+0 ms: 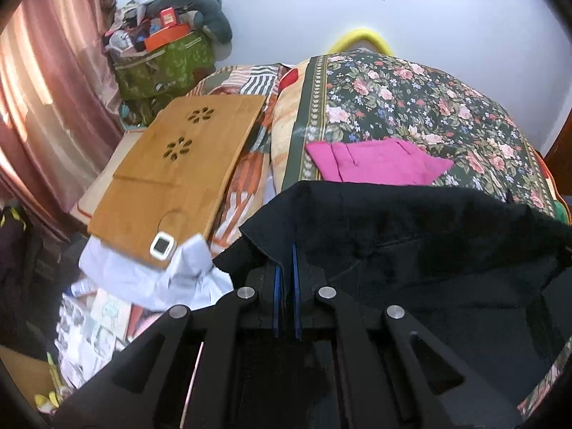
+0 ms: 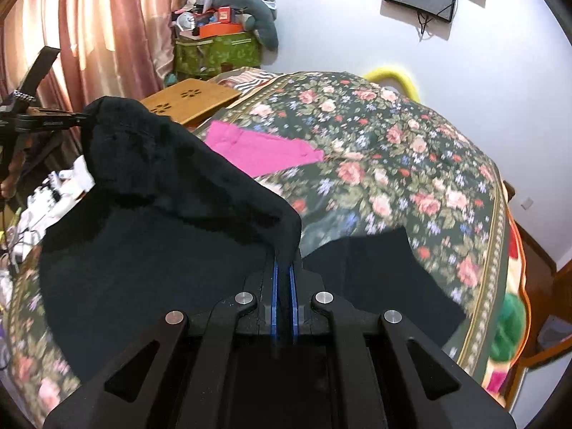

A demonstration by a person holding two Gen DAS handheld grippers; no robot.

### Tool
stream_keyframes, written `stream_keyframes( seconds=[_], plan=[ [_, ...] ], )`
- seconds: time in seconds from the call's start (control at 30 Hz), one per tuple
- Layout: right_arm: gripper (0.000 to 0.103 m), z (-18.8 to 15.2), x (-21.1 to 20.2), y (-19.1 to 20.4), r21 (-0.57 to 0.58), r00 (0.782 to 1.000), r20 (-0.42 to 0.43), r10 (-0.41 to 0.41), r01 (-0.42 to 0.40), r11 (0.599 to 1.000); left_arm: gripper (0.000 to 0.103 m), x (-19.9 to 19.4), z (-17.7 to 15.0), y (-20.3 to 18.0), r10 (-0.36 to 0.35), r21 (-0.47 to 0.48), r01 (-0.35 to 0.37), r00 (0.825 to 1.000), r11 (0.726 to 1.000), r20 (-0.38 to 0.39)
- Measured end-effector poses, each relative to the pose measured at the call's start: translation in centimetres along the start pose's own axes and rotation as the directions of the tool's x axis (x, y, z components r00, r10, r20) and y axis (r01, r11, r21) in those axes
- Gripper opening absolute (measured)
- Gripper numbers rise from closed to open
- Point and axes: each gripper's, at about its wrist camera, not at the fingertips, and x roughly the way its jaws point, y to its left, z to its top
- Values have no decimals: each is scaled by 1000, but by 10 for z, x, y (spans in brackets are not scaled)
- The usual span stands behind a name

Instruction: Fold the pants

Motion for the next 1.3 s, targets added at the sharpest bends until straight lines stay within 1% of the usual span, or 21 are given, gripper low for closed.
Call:
stream_keyframes(
  seconds=[0.13,0.3,0.4,0.5,0.6,0.67,0.77,0.83,0.9,0.97,1.0,1.07,1.13,1.23,1.27,1.3],
  plan=[
    [4,-21,-14,15,16,1000,-3,30,-30,999,5,-14,-28,16,-25,-44,24,1000,999,-18],
    [4,-47,-24,39,18,999,-13,44,-44,999,6,-27,-62,28,-35,-75,33,999,997,-27],
    [5,-61,-24,49,26,998,-31,50,-49,998,5,-30,-85,35,-34,-95,30,998,995,-46],
    [5,-76,-22,56,35,998,-45,43,-42,999,6,-25,-108,42,-60,-128,49,995,991,-85],
    [5,-90,-17,60,74,996,-71,51,-46,996,6,-17,-129,46,-90,-153,69,987,986,-135],
    [5,-96,-16,63,67,997,-69,37,-32,997,6,-10,-144,47,-83,-145,58,980,988,-178],
    [6,-98,-20,66,76,997,-64,31,-26,997,6,-4,-164,50,-60,-143,30,975,989,-214],
    [7,-100,-22,66,87,997,-66,38,-32,996,6,-2,-175,55,-65,-157,29,971,987,-231],
    [9,-101,-25,66,91,997,-68,46,-40,995,6,-2,-183,59,-46,-163,6,969,987,-241],
    [9,-103,-29,65,97,996,-69,56,-49,994,6,-6,-189,62,-29,-168,-12,970,986,-239],
    [9,-104,-31,65,96,997,-52,58,-53,994,6,-8,-191,63,-27,-170,-14,971,985,-237],
    [9,-106,-36,63,108,996,-58,70,-63,992,8,-14,-190,63,-20,-169,-20,973,985,-230],
    [9,-108,-41,60,118,996,-59,71,-64,991,10,-23,-186,62,-10,-164,-26,976,986,-215],
    [13,-108,-51,55,126,997,-54,63,-56,990,15,-41,-176,56,-5,-140,-20,984,990,-176],
    [17,-108,-55,52,129,997,-49,55,-49,990,21,-48,-170,52,-6,-132,-15,988,991,-154],
    [23,-106,-59,49,130,998,-43,49,-43,991,31,-53,-166,49,-6,-128,-12,991,992,-135]
  ],
)
